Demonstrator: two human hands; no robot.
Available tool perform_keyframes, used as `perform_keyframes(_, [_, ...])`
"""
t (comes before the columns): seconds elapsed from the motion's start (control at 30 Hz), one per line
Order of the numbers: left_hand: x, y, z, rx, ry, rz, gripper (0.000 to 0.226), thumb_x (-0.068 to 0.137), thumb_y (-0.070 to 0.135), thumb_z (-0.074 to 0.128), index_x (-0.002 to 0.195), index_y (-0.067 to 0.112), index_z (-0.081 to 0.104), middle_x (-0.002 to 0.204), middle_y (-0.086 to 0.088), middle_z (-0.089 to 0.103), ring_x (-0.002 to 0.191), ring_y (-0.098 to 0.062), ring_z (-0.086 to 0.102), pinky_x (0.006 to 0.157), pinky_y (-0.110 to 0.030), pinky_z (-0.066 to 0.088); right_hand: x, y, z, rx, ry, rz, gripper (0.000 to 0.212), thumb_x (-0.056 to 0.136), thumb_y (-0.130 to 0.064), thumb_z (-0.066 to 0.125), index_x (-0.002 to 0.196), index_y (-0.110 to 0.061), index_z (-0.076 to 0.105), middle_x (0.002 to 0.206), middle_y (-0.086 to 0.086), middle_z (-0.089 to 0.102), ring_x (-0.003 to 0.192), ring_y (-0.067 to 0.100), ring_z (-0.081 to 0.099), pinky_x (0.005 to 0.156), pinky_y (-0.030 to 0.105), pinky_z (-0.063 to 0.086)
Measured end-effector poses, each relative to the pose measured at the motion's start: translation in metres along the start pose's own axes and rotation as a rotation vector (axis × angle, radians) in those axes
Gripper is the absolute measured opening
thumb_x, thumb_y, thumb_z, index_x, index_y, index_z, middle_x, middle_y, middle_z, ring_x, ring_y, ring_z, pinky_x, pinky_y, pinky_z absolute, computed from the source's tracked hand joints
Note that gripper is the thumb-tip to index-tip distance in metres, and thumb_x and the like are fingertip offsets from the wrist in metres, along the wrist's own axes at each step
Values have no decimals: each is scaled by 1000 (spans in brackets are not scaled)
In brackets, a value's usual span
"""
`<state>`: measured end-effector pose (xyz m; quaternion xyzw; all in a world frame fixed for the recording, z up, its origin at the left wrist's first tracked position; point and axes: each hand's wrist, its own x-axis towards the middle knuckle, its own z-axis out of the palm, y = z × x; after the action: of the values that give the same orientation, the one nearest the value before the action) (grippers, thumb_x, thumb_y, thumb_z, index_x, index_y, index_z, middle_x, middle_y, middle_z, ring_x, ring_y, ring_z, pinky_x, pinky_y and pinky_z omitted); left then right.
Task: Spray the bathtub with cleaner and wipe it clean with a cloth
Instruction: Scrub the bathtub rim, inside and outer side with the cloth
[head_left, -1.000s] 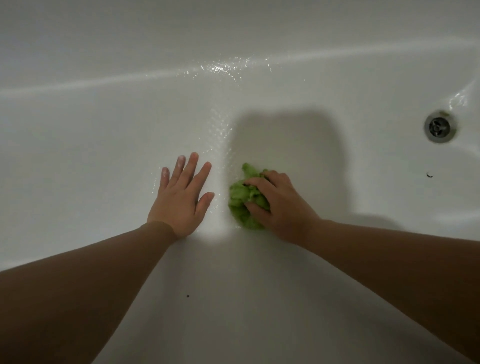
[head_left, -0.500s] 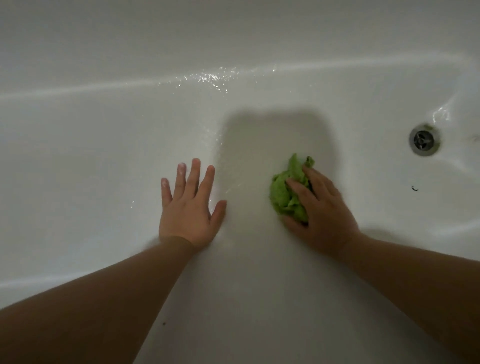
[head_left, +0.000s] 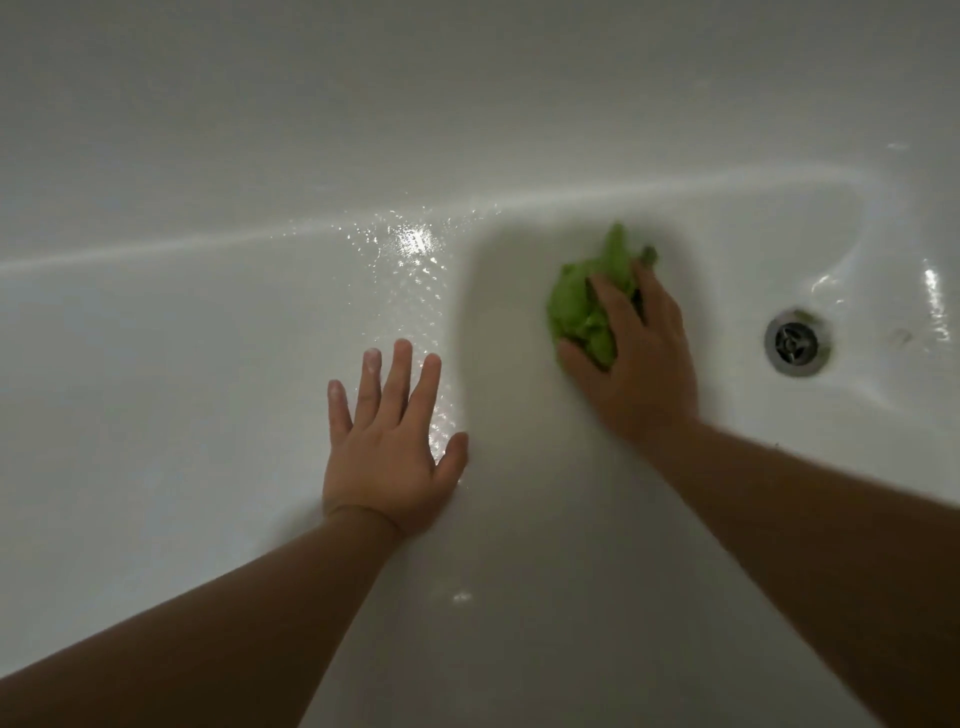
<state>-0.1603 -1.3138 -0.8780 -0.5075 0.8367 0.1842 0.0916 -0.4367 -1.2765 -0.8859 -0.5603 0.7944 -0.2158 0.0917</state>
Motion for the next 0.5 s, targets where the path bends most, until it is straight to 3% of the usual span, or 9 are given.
perform_keyframes(0.13, [6, 14, 0, -16, 35, -25, 77, 96, 57, 35, 165, 31, 10, 173, 6, -4, 159, -19, -12, 126, -55, -4, -70, -14, 6, 43, -31, -125, 61, 89, -48, 70, 142, -18, 62, 157, 22, 41, 143, 43, 42, 113, 51, 41])
perform_keyframes(0.27, [11, 20, -1, -38, 42, -60, 73, 98, 51, 32, 165, 33, 11, 171, 9, -7, 158, -15, -12, 127, -53, -4, -2, -46, 35, 93, -26, -340, 56, 89, -50, 70, 138, -23, 66, 155, 16, 48, 144, 38, 43, 109, 56, 42])
perform_keyframes(0.4, [19, 20, -3, -39, 62, -55, 74, 96, 52, 36, 164, 34, 14, 171, 9, -3, 158, -15, -9, 127, -52, -3, 87, -32, 38, 64, 43, -295, 63, 88, -53, 70, 144, -24, 60, 158, 18, 42, 146, 38, 39, 112, 56, 39])
perform_keyframes(0.5, [28, 20, -4, -16, 57, -39, 76, 95, 54, 37, 164, 34, 13, 171, 10, -6, 159, -16, -10, 127, -53, -3, 75, 2, 22, 65, 159, -137, 63, 91, -50, 70, 147, -23, 57, 159, 21, 39, 147, 40, 37, 116, 49, 38])
